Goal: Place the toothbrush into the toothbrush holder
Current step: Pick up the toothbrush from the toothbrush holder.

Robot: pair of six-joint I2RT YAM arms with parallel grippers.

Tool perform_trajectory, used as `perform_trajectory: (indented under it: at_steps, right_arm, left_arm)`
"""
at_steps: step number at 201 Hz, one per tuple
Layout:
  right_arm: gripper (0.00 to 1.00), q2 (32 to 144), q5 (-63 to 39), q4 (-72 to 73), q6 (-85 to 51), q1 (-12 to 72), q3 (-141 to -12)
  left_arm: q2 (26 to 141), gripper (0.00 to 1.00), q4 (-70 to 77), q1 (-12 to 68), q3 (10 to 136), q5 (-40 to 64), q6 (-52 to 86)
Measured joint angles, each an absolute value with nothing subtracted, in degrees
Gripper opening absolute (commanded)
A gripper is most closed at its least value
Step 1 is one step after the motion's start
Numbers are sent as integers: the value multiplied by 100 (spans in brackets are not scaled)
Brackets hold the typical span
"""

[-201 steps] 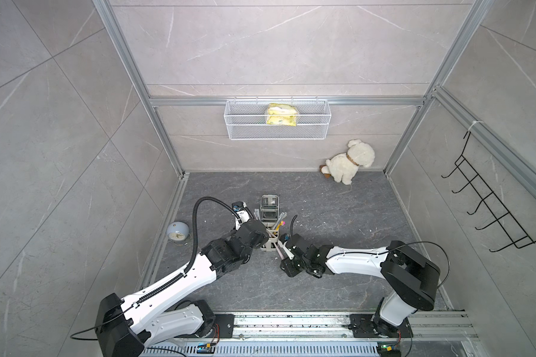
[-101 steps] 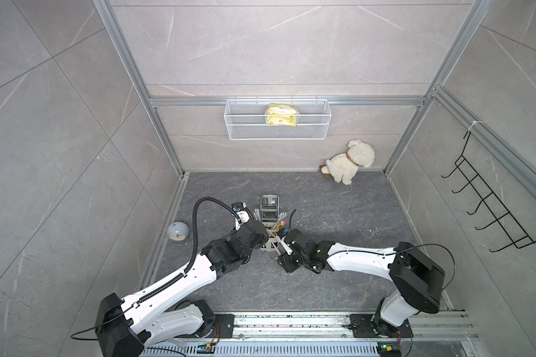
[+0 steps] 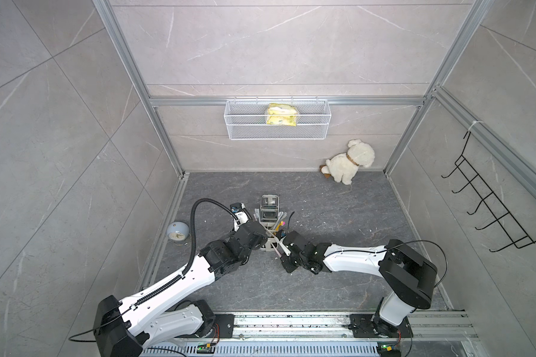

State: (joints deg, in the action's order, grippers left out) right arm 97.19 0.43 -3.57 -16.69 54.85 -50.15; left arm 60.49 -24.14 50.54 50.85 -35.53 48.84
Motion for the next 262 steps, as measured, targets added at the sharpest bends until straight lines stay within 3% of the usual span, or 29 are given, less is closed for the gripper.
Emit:
perform_trajectory:
  at_steps: [119, 224, 243, 262]
  right_arm:
    - [4, 8344, 3, -502, -1898, 5502, -3667]
    - [4, 7085, -237, -969, -2287, 5502, -3315]
    - [4, 6696, -305, -1153, -2408, 5502, -3135]
    - [4, 6270, -390, -1326, -2545, 5502, -2939]
  left_arm:
    - [6099, 47, -2401, 5054, 5059, -3542, 4901]
    - [6101, 47, -2401, 5137, 5059, -3435, 4906]
    - [6123, 51, -2412, 5212, 5063, -3441, 4906]
    - [6158, 63, -2491, 5306, 5118, -3487, 4908]
